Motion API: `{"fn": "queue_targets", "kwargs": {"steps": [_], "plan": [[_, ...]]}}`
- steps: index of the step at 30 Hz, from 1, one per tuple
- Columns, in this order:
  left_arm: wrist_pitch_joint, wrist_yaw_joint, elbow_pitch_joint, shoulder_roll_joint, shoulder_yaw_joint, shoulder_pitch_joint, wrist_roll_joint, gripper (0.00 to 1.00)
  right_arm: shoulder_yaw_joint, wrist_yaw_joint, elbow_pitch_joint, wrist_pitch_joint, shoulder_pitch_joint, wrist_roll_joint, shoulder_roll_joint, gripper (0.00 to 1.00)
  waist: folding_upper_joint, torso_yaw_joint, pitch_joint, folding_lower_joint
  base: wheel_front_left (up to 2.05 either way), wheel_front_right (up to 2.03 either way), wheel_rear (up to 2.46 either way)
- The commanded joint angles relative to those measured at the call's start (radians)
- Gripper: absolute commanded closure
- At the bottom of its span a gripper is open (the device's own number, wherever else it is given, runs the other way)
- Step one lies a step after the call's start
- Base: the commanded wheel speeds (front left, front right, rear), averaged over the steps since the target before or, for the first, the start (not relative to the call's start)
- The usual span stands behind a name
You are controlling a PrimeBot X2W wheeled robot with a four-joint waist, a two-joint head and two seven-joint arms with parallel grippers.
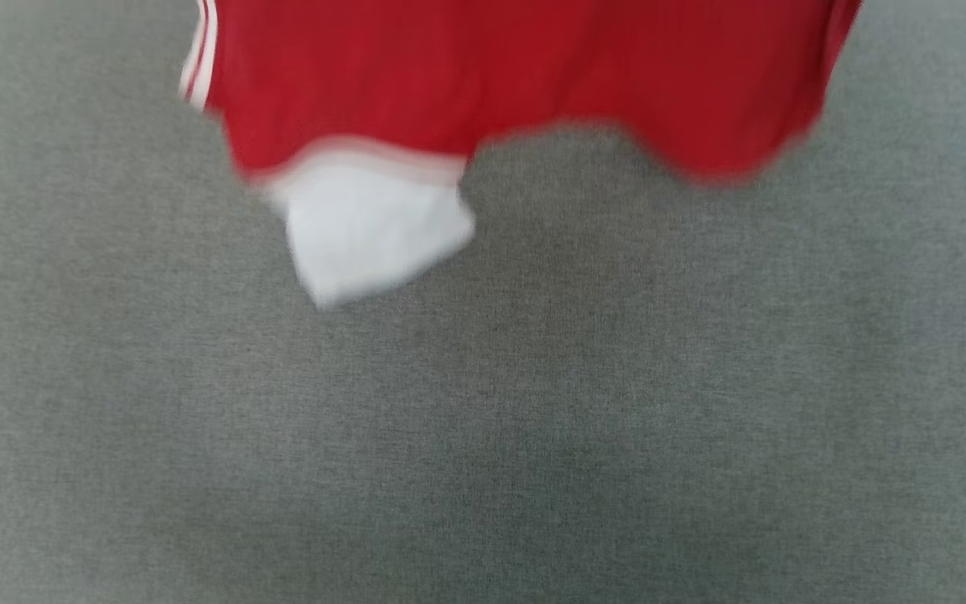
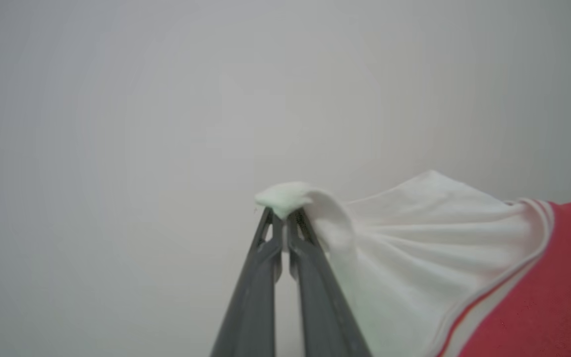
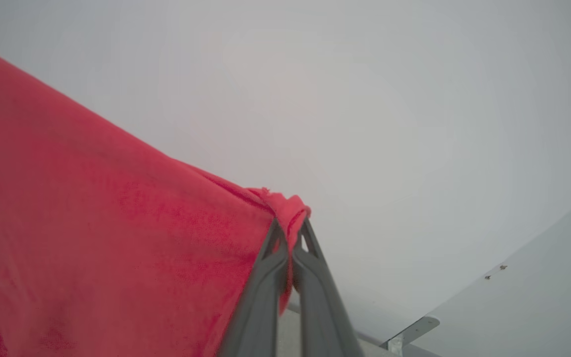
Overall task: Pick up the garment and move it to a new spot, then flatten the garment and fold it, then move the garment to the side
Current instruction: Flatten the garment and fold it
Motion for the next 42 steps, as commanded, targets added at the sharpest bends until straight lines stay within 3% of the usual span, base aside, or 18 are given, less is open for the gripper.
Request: {"fn": "queue_targets", "kwargs": {"steps": [1, 5, 9, 12, 16, 23, 28, 33, 42], "plan": [[-0.040, 0.009, 0.019, 0.002, 0.009, -0.044, 0.020, 1.00, -0.010, -0.002, 0.016, -0.046, -0.028, -0.034, 0.007, 1.00, 0.0000, -0.006, 0.030, 0.0000, 0.00, 0.00, 0.00], [-0.208, 0.018, 0.099, -0.030, 0.025, -0.141, 0.076, 1.00, -0.084, -0.002, 0.093, -0.288, -0.114, -0.198, 0.051, 1.00, 0.0000, -0.003, 0.058, 0.0000, 0.00, 0.00, 0.00], [-0.243, -0.040, 0.107, -0.042, 0.046, -0.132, 0.093, 1.00, -0.116, -0.002, 0.168, -0.404, -0.112, -0.297, 0.084, 1.00, 0.0000, 0.009, 0.064, 0.0000, 0.00, 0.00, 0.00], [-0.243, -0.081, 0.105, -0.036, 0.034, -0.030, 0.086, 1.00, -0.102, -0.002, 0.223, -0.397, -0.058, -0.294, 0.098, 1.00, 0.0000, 0.015, 0.057, 0.0000, 0.00, 0.00, 0.00], [-0.132, -0.100, 0.112, -0.037, -0.068, 0.180, -0.034, 1.00, -0.047, -0.002, 0.289, -0.306, 0.093, -0.194, 0.104, 1.00, 0.0000, 0.022, 0.033, 0.0000, 0.00, 0.00, 0.00], [0.096, -0.101, -0.016, 0.026, -0.155, 0.465, -0.265, 1.00, 0.027, -0.002, 0.214, -0.220, 0.330, -0.034, 0.061, 1.00, 0.0000, 0.030, 0.006, 0.0000, 0.00, 0.00, 0.00], [0.218, -0.101, -0.113, 0.079, -0.170, 0.601, -0.366, 1.00, 0.051, -0.002, 0.134, -0.153, 0.460, 0.050, 0.033, 1.00, 0.0000, 0.031, -0.015, 0.0000, 0.00, 0.00, 0.00], [0.299, -0.021, -0.294, 0.158, -0.175, 0.777, -0.464, 1.00, 0.088, -0.002, -0.013, -0.063, 0.623, 0.140, -0.022, 1.00, 0.0000, 0.030, -0.042, 0.0000, 0.00, 0.00, 0.00], [0.329, 0.196, -0.684, 0.280, -0.215, 1.092, -0.561, 1.00, 0.122, -0.002, -0.303, 0.083, 0.923, 0.279, -0.164, 1.00, 0.0000, 0.035, -0.079, 0.0000, 0.00, 0.00, 0.00]]}}
